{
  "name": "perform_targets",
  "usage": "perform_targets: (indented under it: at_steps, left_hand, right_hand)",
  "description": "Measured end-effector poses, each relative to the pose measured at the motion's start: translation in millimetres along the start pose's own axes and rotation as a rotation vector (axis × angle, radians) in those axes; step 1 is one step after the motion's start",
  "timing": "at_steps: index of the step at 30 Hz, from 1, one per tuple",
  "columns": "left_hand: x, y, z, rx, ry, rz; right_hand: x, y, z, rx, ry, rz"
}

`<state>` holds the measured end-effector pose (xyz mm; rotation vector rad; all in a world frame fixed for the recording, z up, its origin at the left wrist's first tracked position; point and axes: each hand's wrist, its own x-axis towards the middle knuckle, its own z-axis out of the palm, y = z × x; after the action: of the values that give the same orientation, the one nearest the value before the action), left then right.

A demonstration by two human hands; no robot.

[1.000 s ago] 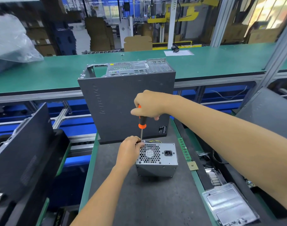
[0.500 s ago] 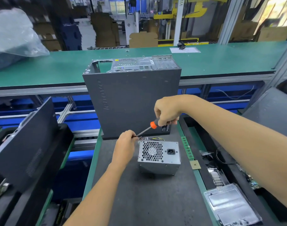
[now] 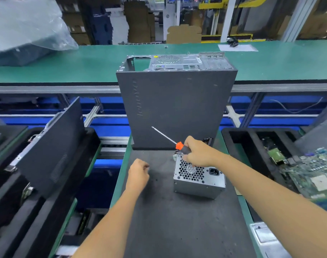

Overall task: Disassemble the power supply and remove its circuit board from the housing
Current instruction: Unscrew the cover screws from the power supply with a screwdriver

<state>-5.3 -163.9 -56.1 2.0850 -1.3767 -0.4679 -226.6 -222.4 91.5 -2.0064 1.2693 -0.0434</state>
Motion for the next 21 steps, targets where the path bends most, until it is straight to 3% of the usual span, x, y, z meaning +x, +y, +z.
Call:
perform_targets:
  at_steps: [8, 17, 19, 21]
  left_hand:
    - [5, -11, 10, 0.268, -0.183, 0.105]
    - [11, -2, 11, 0.174, -0.259, -0.029]
    - [11, 14, 7, 0.118, -0.195, 0.007]
    - [10, 42, -3, -0.064, -0.036, 0.069]
  right_hand:
    - [7, -5, 10, -0.099, -0.051, 0.001]
    - [6, -8, 4, -0.088, -0.082, 0.026]
    - [1, -7, -7, -0.092, -0.035, 0.013]
    - [-6, -6, -27, -0.110, 0.040, 0.012]
